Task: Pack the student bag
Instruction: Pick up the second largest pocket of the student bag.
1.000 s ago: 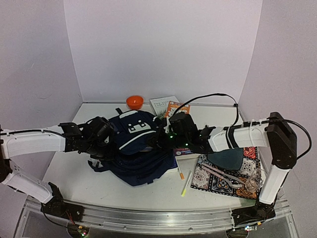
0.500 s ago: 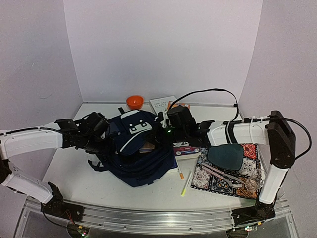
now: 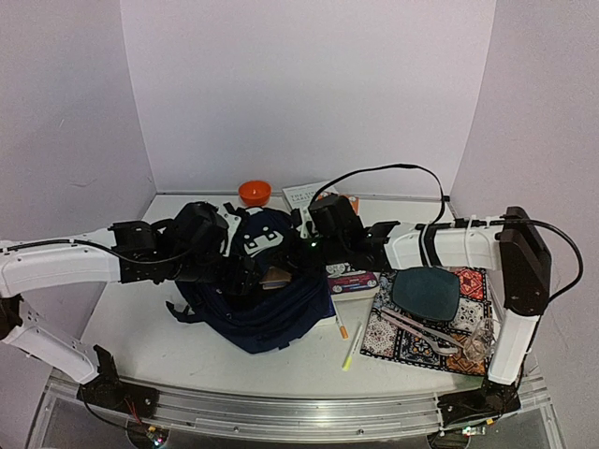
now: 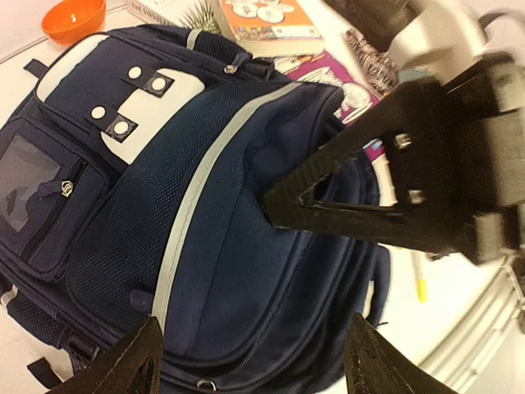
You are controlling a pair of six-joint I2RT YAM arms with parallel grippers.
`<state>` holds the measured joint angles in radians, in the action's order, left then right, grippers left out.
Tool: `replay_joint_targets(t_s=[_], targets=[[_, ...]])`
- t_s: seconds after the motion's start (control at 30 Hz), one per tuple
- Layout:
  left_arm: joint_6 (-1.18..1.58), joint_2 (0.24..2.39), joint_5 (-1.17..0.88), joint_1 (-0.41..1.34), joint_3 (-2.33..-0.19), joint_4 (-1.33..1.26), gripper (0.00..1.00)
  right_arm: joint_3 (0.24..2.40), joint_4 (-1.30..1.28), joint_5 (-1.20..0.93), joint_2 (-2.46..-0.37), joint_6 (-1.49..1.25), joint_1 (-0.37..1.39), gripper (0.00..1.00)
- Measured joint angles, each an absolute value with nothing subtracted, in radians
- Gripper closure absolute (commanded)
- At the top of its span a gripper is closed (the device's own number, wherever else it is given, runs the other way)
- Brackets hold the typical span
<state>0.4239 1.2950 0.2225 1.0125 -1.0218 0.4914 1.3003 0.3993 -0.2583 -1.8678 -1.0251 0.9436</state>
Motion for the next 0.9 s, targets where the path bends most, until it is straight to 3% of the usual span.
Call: replay_joint_targets(t_s=[0.43,0.6,0.67,0.9], targets=[[0.358,1.398,0.258,1.014,-1.021,0.39,0.2,1.316,0.381,-0.26,-1.869,-1.024,0.944,1.0],[0.34,1.434,0.328,1.014,-1.02,0.368,0.29,1.323,0.377,-0.263,-1.869,-1.024,0.943,1.0],[0.335,1.444,0.355,1.015,-1.02,0.357,0.37,1.324,0.375,-0.263,-1.869,-1.024,0.943,1.0],[0.302,1.461,0.362,1.036,-1.019,0.315,0.99,1.339,0.384,-0.261,-1.881,-1.022,0.942,1.0]])
